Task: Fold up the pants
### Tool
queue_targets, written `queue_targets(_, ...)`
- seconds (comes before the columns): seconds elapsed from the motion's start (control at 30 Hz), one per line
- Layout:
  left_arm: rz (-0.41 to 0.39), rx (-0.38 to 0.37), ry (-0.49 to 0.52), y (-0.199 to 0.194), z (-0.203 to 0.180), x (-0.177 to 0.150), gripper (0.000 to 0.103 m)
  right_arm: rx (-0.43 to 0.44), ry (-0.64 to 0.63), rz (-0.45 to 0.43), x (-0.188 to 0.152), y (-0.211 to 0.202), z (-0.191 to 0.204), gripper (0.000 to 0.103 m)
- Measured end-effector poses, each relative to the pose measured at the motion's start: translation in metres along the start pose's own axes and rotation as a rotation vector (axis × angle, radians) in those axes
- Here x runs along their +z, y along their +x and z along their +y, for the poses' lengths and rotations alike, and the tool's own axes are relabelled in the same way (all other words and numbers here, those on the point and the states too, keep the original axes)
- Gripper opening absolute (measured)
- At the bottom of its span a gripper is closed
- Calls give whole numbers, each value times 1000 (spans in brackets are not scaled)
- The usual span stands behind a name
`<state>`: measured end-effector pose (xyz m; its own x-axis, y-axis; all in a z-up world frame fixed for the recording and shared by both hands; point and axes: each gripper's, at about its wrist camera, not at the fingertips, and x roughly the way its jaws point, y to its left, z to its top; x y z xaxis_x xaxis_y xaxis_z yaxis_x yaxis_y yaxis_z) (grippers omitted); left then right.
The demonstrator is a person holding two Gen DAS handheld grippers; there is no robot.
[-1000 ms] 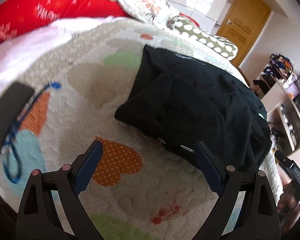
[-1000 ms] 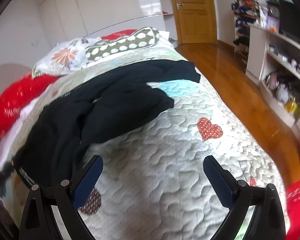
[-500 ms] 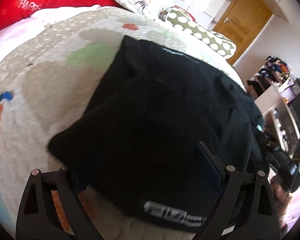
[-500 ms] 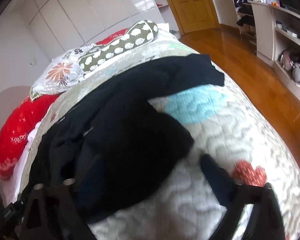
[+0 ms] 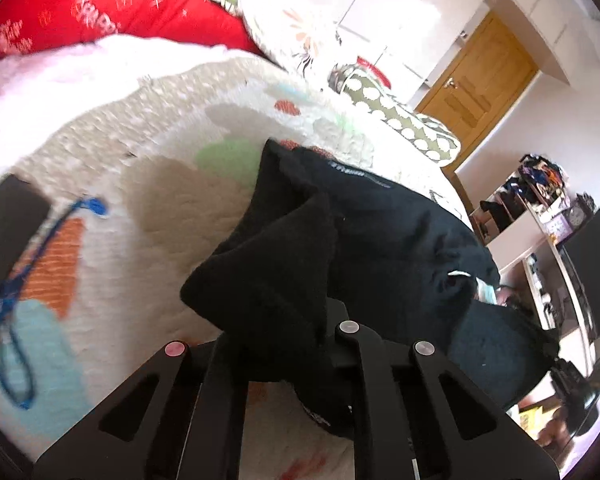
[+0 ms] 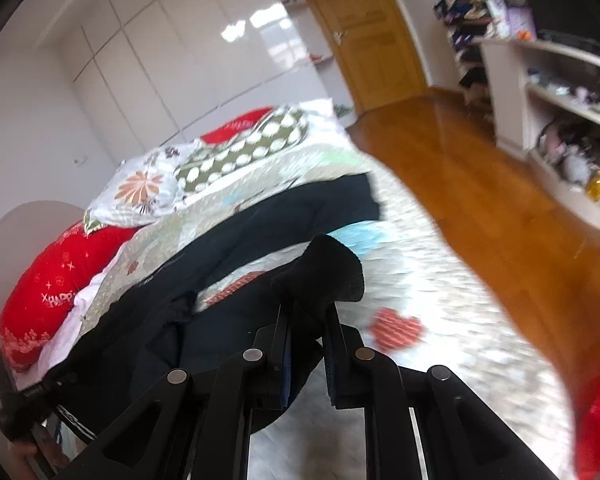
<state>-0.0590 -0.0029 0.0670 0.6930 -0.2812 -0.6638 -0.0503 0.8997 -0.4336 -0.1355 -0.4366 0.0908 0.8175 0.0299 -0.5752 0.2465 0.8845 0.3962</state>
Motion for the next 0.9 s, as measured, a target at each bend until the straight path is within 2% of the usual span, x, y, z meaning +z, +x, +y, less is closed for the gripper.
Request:
queue_targets(0.1,14,15,1,-11,17,-15,7,-38,17,37,-17,-17,-21,13)
queue_targets(0.17,50,31,-15,-4,29,-23,7,-89,8,120,-30,-4,-35,14)
queue_targets(0.23,106,46,-30,4,39,-36,8,-114,45,240,-46,14,-53,16)
queue_targets(0.27,117,46,-26,5,41,-43,8,-107,58,250,-51,14,-59,16)
queue_targets(0.3,108,45,-15,1,41,-47,8,-103,62,225,-50,7,-61,17)
queue_targets(0.43,111,57,29,-12,37,-54,13,-189,-4,199,-38,-13,-55,33)
queue_targets(0.47,113,62,36,-15,37,-55,13,-212,-14,189,-36,-18,-57,33)
queue_targets(0.5,112,65,40,-19,37,-56,19,-295,-36,162,-34,-25,-58,33)
queue_targets(0.53,111,72,43,-21,37,-57,30,-354,-53,141,-32,-31,-59,33)
queue_targets(0.57,107,82,48,-23,39,-55,34,-398,-62,122,-29,-37,-62,33)
queue_targets(0.63,100,93,58,-31,43,-57,46,-358,-33,103,-23,-44,-67,33)
queue_targets(0.7,102,96,68,-35,42,-57,47,-251,-29,99,-18,-46,-62,33)
queue_targets(0.77,101,104,85,-37,39,-56,47,-184,-73,110,-20,-40,-45,33)
queue_targets(0.9,116,128,143,-41,35,-62,49,-36,-157,175,-34,-9,-1,33)
